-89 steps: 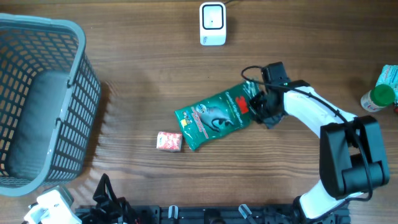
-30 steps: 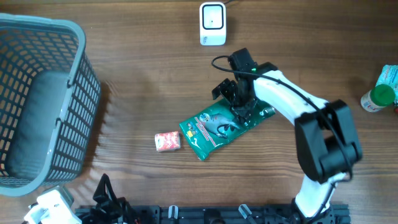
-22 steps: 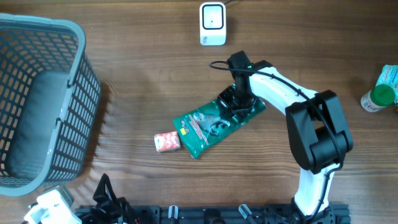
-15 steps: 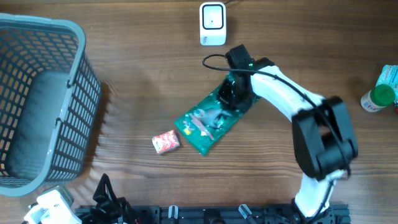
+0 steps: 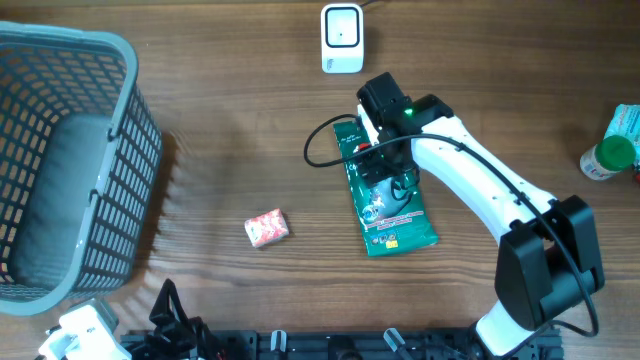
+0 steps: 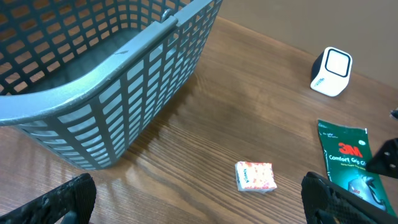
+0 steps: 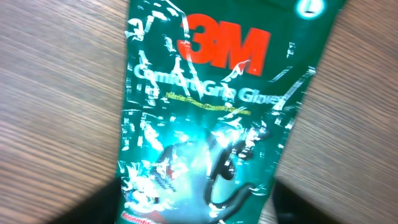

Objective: Scan the item barcode

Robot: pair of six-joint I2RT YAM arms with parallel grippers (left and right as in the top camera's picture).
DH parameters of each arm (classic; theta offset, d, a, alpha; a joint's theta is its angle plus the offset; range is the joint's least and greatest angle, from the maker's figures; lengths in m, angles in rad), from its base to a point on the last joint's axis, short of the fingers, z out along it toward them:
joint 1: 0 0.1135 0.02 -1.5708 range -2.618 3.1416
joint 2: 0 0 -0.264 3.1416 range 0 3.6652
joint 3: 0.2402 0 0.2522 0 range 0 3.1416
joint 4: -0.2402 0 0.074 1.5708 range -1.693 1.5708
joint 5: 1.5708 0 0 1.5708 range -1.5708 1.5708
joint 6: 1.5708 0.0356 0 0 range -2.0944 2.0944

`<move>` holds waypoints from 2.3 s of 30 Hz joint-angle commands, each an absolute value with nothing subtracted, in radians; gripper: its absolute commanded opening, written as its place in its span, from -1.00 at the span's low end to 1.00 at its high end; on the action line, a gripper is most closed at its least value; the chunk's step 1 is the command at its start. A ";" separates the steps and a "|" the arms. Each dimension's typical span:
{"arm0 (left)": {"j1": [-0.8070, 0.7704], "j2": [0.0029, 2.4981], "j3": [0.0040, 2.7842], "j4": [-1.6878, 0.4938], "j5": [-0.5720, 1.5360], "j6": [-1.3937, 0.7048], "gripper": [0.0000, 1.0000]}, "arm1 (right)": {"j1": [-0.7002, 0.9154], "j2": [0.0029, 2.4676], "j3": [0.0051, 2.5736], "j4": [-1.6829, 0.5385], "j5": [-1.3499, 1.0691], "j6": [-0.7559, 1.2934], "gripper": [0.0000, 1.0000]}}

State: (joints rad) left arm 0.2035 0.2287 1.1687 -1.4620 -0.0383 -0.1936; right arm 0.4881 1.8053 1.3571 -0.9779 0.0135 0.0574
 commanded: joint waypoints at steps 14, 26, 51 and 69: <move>0.210 0.224 1.169 -1.459 -0.034 -0.195 1.00 | 0.573 2.157 1.267 -0.932 0.012 0.162 -0.62; 0.210 0.224 1.169 -1.459 -0.034 -0.195 1.00 | 0.469 1.740 1.461 -1.034 -1.029 -0.085 -0.91; 0.210 0.224 1.169 -1.459 -0.034 -0.195 1.00 | 0.356 1.982 1.265 -0.097 -1.623 -0.104 -0.91; 0.210 0.224 1.169 -1.459 -0.034 -0.195 1.00 | 0.304 2.006 1.249 -0.371 -1.623 0.116 -0.91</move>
State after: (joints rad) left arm 0.2035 0.2287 1.1687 -1.4624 -0.0383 -0.1936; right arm 0.3054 1.9938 1.2572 -0.3630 -1.5593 0.0063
